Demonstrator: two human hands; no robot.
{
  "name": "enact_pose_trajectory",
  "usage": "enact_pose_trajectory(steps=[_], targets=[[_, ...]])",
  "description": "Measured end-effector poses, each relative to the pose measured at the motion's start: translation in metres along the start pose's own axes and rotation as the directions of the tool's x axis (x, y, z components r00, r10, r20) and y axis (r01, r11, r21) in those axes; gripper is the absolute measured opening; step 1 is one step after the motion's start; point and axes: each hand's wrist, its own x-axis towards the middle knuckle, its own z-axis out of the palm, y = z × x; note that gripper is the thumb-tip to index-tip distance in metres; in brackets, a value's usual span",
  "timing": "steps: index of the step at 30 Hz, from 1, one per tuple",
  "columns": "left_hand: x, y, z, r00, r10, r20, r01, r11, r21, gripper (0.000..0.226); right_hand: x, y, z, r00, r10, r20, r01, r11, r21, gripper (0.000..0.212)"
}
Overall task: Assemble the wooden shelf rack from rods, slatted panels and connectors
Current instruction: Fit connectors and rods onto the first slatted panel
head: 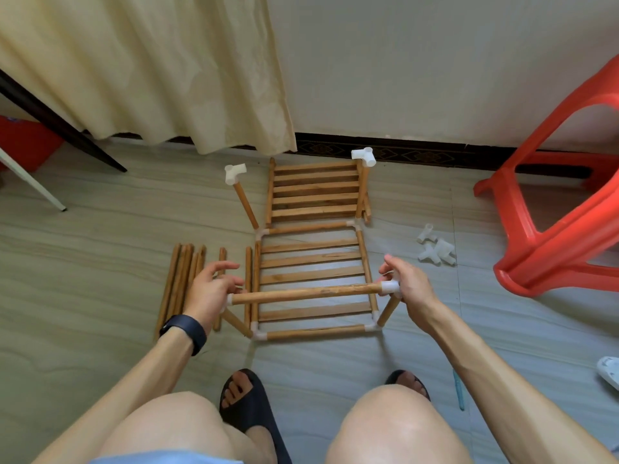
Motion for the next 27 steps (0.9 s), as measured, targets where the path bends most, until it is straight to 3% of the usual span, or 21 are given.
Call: enact_pose_trajectory(steps=[3, 13, 18, 20, 22, 23, 25, 27], targets=[[0.005, 0.0, 0.009, 0.999, -0.028, -0.035, 0.024, 0.993, -0.114, 0.044, 0.005, 0.006, 0.003, 0.998, -0.021, -0.057, 0.016, 0.997, -0.079, 0.022], [0.0, -0.001, 0.012, 0.997, -0.003, -0.077, -0.005, 0.995, -0.103, 0.035, 0.01, 0.001, 0.013, 0.989, 0.0, -0.15, -0.024, 0.987, -0.159, 0.022], [0.001, -0.001, 0.007, 1.0, 0.014, 0.004, -0.014, 0.998, -0.062, 0.037, 0.005, 0.0, 0.01, 0.991, 0.001, -0.134, -0.023, 0.987, -0.161, 0.02], [-0.004, -0.002, 0.001, 0.996, 0.039, 0.081, -0.037, 0.999, -0.028, 0.036, 0.004, -0.002, 0.008, 0.991, 0.019, -0.131, -0.04, 0.987, -0.155, 0.019], [-0.013, -0.004, -0.008, 0.956, 0.051, 0.29, -0.077, 0.994, 0.081, 0.025, 0.009, -0.007, -0.002, 0.987, 0.032, -0.155, -0.052, 0.991, -0.127, 0.02], [-0.019, -0.004, -0.012, 0.903, 0.009, 0.43, -0.085, 0.984, 0.156, 0.023, 0.012, -0.012, -0.008, 0.981, 0.03, -0.193, -0.05, 0.993, -0.102, 0.03], [-0.026, 0.001, -0.018, 0.77, -0.115, 0.627, -0.118, 0.941, 0.317, 0.039, 0.017, -0.022, -0.023, 0.95, 0.013, -0.311, -0.042, 0.995, -0.087, 0.06], [-0.023, 0.016, -0.02, 0.743, -0.112, 0.66, -0.223, 0.888, 0.401, 0.038, 0.012, -0.029, -0.031, 0.914, 0.007, -0.407, -0.06, 0.991, -0.118, 0.079]])
